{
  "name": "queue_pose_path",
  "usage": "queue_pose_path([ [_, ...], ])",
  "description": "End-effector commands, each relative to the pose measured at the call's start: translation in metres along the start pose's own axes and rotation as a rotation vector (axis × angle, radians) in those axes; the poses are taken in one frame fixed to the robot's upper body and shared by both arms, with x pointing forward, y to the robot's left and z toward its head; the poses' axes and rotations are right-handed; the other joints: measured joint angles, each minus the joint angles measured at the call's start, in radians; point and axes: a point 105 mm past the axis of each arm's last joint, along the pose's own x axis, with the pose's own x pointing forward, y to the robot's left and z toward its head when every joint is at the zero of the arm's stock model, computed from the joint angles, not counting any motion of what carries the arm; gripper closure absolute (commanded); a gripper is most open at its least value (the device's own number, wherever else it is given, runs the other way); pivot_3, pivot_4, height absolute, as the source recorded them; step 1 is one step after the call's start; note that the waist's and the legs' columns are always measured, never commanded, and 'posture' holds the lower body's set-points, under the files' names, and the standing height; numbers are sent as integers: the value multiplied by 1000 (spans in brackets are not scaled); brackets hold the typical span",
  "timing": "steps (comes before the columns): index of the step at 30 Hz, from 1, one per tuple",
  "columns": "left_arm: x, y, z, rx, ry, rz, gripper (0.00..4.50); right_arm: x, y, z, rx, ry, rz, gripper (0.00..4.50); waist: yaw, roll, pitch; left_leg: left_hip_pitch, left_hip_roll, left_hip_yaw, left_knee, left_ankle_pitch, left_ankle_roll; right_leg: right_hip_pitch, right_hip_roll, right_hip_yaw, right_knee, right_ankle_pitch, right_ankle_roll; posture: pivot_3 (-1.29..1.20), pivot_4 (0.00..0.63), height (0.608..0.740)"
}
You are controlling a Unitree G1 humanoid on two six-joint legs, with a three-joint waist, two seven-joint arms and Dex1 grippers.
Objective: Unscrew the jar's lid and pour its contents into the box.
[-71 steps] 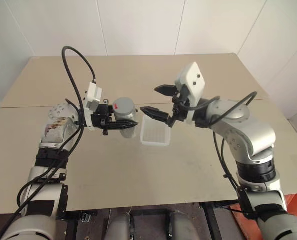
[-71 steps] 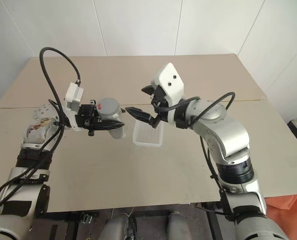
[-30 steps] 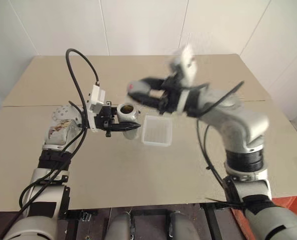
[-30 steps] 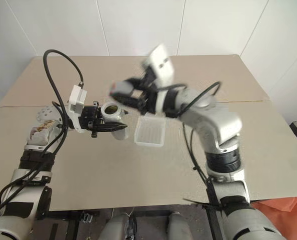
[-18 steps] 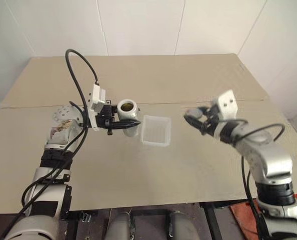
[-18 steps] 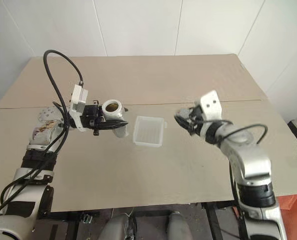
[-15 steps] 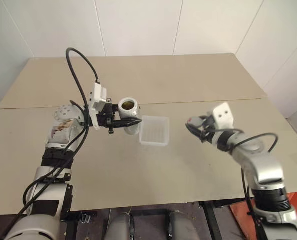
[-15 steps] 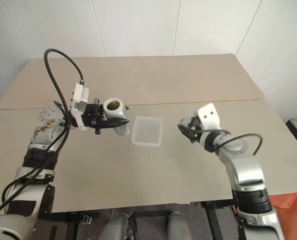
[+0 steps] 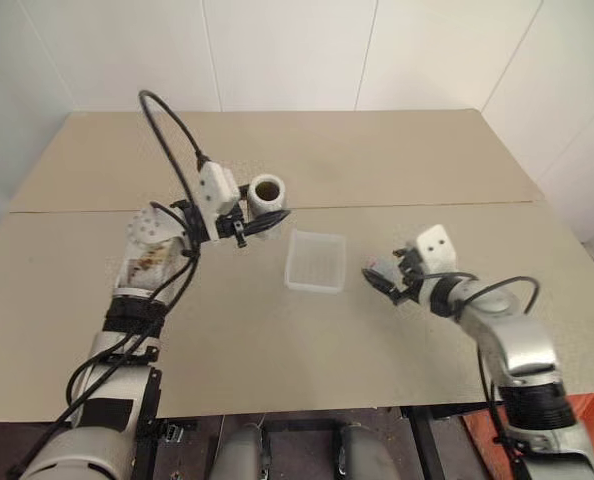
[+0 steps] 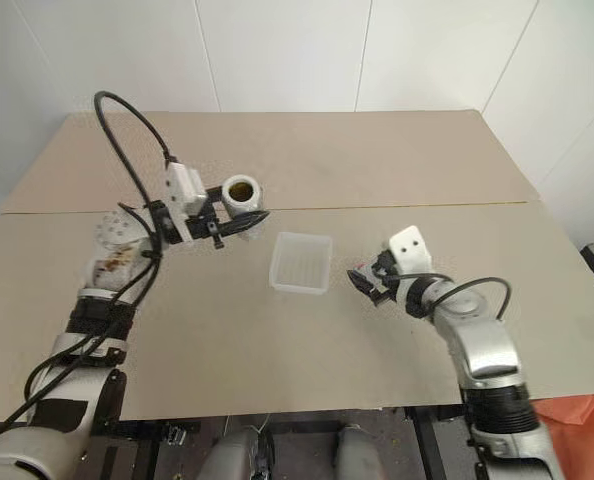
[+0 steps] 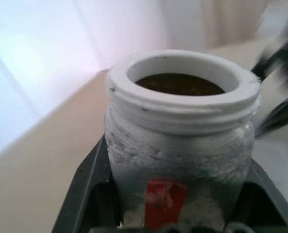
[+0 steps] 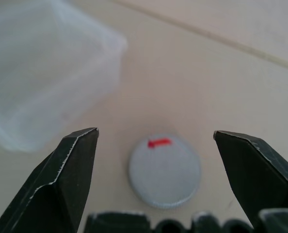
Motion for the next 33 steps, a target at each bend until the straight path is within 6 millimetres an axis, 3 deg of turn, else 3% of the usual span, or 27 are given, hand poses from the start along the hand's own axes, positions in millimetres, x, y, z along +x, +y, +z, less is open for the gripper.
queue_pose_path([
  [1,23,9,20,582,-14,111,2530,-18,25,44,-27,-82,186,22,4,0,0,0,0,0,0,0,0,0,0,0,-1,0,0,0,150,740],
  [6,49,0,35,1162,-118,126,2530,-26,38,65,-71,-71,293,22,10,0,0,-1,0,1,-1,0,0,1,0,-2,0,2,0,0,150,740],
  [9,58,-18,29,1485,-231,36,2530,-26,39,75,-94,-87,298,22,11,0,0,-1,-1,3,-1,-1,1,2,-1,-2,0,2,1,0,150,740],
  [14,68,-40,23,1659,-344,-26,2530,-26,38,89,-102,-126,281,22,9,0,0,-2,0,8,-1,-1,2,-1,-1,-2,1,2,2,0,150,740],
  [18,77,-37,22,1767,-326,-14,2530,-30,40,99,-86,-171,285,22,8,-1,0,-7,0,9,1,0,1,-5,-1,-2,2,2,2,0,150,740],
  [27,81,-41,27,1764,-370,16,2530,-35,49,101,-79,-199,305,22,8,-1,0,-9,0,10,2,0,0,-6,-2,-3,2,2,2,0,150,740],
  [30,80,-32,32,1615,-320,73,2530,-35,49,100,-79,-198,308,22,8,-1,0,-9,0,9,2,0,1,-6,-2,-3,2,2,2,0,150,740],
  [33,72,-7,39,1283,-211,156,2530,-35,49,99,-78,-199,312,22,7,-1,0,-9,0,9,3,0,0,-7,-2,-3,3,2,2,0,150,740],
])
